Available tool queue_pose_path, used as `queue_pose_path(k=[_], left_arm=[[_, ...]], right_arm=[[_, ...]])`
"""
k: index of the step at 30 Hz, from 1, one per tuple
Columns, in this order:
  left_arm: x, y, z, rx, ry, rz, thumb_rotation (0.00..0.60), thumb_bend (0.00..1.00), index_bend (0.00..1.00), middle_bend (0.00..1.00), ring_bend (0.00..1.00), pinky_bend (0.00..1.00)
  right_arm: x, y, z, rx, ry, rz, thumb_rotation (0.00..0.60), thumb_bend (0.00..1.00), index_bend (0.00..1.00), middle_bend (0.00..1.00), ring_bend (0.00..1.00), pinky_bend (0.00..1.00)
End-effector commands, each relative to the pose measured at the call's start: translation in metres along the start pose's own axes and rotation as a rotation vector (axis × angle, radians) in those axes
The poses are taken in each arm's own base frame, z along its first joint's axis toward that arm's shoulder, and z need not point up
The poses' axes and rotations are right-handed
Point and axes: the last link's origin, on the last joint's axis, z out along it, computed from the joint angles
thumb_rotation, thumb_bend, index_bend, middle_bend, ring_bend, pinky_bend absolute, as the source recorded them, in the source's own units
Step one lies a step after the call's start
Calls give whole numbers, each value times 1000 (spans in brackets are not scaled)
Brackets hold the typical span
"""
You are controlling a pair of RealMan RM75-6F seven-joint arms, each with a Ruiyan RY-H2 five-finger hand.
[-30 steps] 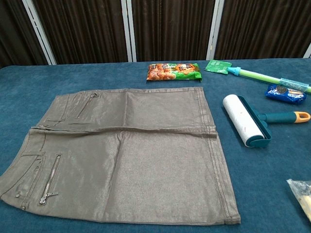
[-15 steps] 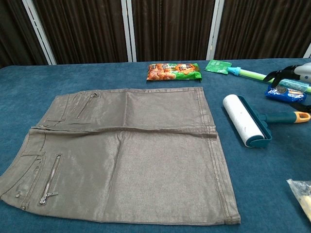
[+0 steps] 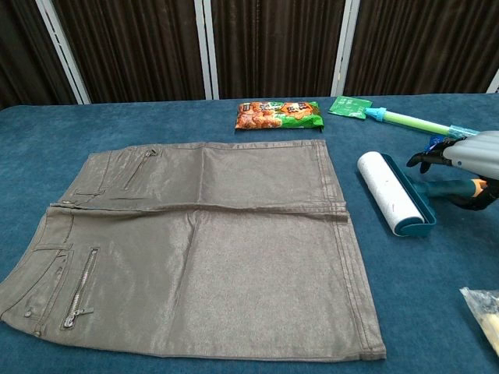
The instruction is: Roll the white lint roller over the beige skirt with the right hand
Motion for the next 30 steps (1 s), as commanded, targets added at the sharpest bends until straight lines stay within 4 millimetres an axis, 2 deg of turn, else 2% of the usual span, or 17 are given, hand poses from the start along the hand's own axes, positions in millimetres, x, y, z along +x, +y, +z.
queue_pose_path(k=[1, 9, 12, 16, 18, 25, 30], left_arm=[[0, 1, 0, -3, -1, 0, 600, 15, 0, 0, 0, 0], [0, 1, 1, -4, -3, 1, 600, 15, 0, 0, 0, 0], [-1, 1, 2, -2, -3, 3, 600, 16, 0, 0, 0, 0], [-2, 1, 2, -1, -7, 5, 600, 16, 0, 0, 0, 0], [-2, 1, 2, -1, -10, 6, 600, 15, 0, 0, 0, 0], [-1, 2, 2, -5, -11, -1, 600, 17, 0, 0, 0, 0], [2, 3, -1, -19, -9, -18, 600, 15, 0, 0, 0, 0]], right_arm=[[-6, -3, 4, 6, -10, -12, 600, 430, 122, 189, 94, 162], [-15, 3, 10, -24, -31, -27, 600, 431, 145, 209, 109, 164], [-18, 5, 13, -29, -21, -56, 600, 445, 220, 298, 190, 221], [-16, 5, 14, -17, 19, -83, 600, 537, 389, 481, 373, 361], [-14, 6, 14, -6, 43, -95, 600, 572, 442, 538, 435, 422], [-4, 8, 9, 28, 107, -100, 600, 645, 471, 563, 469, 450], [23, 1, 4, 94, 189, -111, 600, 749, 476, 563, 469, 450]])
